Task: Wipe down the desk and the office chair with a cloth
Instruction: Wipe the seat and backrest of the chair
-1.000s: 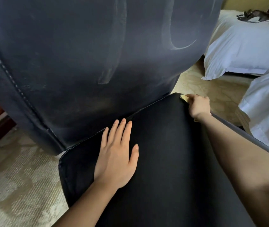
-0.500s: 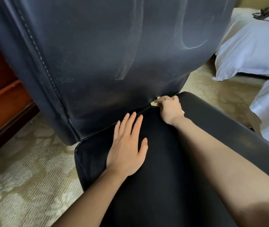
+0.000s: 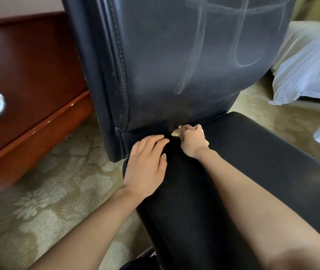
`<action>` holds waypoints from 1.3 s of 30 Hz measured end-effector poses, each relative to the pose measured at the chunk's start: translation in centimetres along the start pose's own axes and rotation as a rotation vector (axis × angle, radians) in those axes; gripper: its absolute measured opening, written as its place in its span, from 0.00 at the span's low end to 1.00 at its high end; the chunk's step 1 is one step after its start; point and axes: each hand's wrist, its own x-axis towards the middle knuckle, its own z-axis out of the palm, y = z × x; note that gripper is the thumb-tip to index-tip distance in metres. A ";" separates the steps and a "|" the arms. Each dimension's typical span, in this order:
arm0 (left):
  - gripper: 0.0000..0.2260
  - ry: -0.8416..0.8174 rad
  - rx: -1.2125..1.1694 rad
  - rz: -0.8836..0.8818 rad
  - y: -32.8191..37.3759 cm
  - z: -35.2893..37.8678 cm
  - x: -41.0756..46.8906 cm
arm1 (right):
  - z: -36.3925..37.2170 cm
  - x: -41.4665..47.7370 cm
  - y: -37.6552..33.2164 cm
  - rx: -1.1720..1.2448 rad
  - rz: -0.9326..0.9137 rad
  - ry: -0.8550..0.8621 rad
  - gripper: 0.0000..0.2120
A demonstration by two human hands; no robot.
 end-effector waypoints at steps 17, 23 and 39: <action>0.37 -0.268 0.250 -0.267 -5.2 -2.8 -11.1 | 1.0 -10.7 -9.7 0.175 -0.293 0.140 0.20; 0.36 -0.260 0.145 -0.288 -4.3 -3.1 -13.1 | 0.2 -17.5 -11.3 0.207 -0.318 0.129 0.19; 0.22 -0.243 0.055 -0.318 -4.0 -4.2 -15.5 | -1.4 -33.1 -2.6 -0.124 -0.650 0.053 0.25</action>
